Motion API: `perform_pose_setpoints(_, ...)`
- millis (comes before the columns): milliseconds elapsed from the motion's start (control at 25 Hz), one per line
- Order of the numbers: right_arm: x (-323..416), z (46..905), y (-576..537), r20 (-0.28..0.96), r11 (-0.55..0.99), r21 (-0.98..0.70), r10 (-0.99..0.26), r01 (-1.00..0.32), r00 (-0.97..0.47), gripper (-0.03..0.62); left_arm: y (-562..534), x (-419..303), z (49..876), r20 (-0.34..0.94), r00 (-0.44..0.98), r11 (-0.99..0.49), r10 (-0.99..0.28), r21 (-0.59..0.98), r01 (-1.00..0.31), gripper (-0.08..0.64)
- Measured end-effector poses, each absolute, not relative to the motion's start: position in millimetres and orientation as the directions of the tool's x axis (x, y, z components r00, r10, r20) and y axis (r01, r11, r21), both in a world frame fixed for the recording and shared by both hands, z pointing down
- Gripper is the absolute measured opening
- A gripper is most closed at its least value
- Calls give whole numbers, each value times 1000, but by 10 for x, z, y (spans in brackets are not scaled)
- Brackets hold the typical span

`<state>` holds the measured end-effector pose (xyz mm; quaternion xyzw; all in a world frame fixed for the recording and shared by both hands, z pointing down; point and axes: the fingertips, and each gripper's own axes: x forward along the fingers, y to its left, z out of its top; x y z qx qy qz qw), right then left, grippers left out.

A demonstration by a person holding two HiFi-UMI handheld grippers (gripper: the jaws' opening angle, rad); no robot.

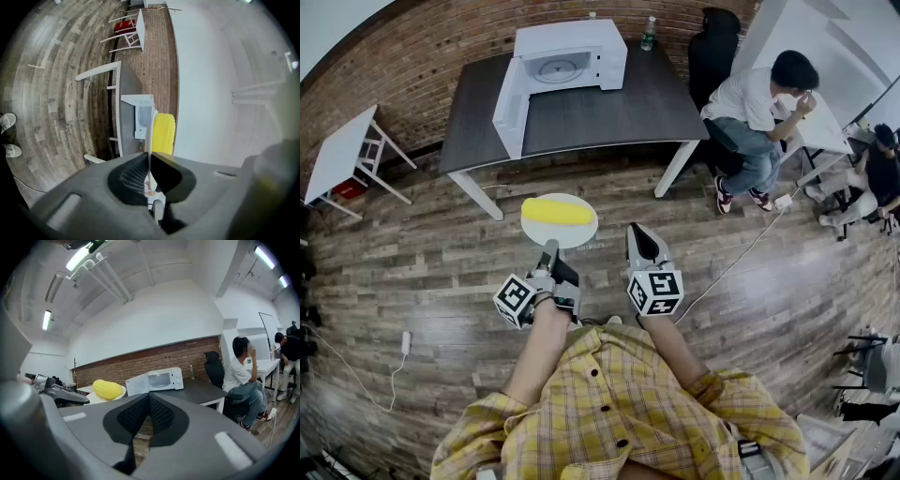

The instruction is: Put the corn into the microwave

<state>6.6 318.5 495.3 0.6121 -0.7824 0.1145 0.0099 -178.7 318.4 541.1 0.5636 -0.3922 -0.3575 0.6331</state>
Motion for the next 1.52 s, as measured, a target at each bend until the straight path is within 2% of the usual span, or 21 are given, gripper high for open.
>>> perform_pose_setpoints(440, 83, 4975, 3283, 154, 274, -156, -942, -949, -298, 3, 3297, -1641, 5401, 90, 436, 101, -896, 995, 2, 14)
perform_pose_setpoints(760, 339, 4896, 3286, 110, 293, -144, -945, -945, -309, 5, 3295, -1342, 5375, 81, 431, 93, -899, 996, 8, 14)
perform_pose_setpoints(1040, 484, 4864, 3290, 91, 331, -115, -935, -936, -342, 5, 3271, -1088, 5275, 34, 404, 67, -914, 996, 67, 15)
perform_pose_setpoints(1320, 532, 4839, 3130, 85, 362, -136, -923, -922, -375, 5, 3149, -972, 5347, 67, 389, 87, -919, 996, 35, 14)
perform_pose_setpoints(1520, 540, 4912, 2923, 96, 383, -139, -913, -913, -397, 5, 2914, -897, 5331, 38, 374, 68, -927, 995, 68, 14)
